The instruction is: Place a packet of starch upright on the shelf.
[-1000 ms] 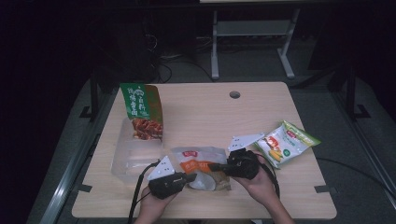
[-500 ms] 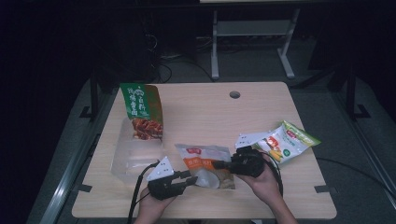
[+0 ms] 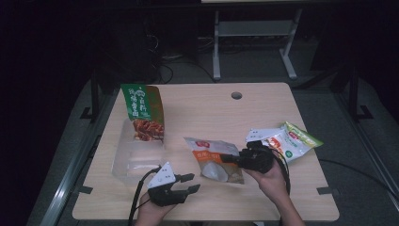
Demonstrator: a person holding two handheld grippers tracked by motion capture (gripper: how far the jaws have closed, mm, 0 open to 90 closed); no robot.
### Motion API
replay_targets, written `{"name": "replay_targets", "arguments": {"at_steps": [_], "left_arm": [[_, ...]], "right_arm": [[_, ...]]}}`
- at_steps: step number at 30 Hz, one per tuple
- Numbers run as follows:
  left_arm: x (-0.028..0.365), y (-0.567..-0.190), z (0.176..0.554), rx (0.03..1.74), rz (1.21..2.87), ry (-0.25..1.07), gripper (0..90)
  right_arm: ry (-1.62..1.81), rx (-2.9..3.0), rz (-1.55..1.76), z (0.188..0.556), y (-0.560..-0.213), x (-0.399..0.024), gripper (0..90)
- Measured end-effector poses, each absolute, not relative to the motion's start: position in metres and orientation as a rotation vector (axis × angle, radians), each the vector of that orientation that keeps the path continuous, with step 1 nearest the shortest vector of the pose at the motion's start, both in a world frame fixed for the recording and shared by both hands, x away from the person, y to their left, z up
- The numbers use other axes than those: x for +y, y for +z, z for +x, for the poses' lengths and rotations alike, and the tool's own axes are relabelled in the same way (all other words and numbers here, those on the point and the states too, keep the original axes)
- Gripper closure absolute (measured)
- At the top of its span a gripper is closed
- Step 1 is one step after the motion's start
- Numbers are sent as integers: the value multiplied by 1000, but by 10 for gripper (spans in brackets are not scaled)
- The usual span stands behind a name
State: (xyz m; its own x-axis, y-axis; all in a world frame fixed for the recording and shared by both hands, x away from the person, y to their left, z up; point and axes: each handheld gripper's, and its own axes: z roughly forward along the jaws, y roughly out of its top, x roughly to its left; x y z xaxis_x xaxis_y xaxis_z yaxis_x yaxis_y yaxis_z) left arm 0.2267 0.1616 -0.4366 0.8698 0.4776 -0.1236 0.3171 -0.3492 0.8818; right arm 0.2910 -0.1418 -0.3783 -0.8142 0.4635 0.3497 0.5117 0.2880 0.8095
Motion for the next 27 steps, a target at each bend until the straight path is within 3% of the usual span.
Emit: {"name": "replay_targets", "arguments": {"at_steps": [15,27], "left_arm": [[157,-433,218,498,2002,164,508],[157,-428,212,485,1995,133,404]], "right_arm": [[-1622,-2432,-951,309,-368,-135,900],[-1610,-2429,-943,323,-355,-120,900]]}}
